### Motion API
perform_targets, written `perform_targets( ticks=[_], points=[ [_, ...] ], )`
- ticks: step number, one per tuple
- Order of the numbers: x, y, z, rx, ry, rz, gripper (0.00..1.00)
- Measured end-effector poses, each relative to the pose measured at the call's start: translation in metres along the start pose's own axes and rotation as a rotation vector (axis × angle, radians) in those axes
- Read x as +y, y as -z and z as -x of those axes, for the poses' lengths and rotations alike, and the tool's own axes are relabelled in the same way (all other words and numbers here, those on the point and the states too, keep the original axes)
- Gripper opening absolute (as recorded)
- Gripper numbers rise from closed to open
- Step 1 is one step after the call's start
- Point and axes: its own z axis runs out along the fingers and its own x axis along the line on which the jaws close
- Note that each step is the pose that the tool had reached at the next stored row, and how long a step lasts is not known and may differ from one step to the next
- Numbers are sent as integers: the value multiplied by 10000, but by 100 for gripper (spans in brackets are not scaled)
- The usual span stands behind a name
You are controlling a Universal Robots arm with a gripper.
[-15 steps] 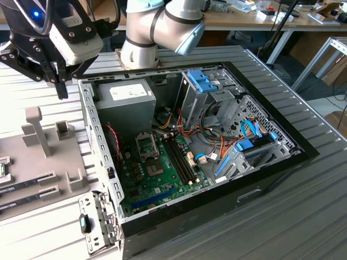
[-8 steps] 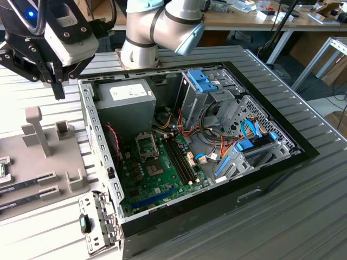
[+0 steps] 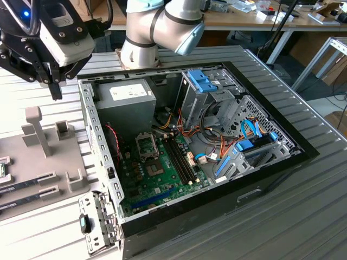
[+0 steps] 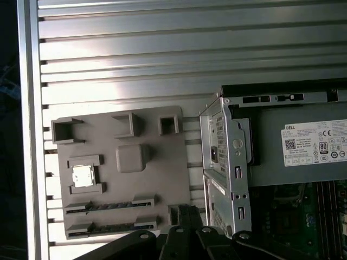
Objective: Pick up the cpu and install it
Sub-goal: 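Reach for the cpu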
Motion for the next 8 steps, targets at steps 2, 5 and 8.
perform_targets(
  ticks=[2,5,8],
  points=[
    [-1,0,-14,0,-1,0,11],
    [-2,1,-25,0,0,0,11],
    [-3,1,-37,0,0,-1,11]
  ],
)
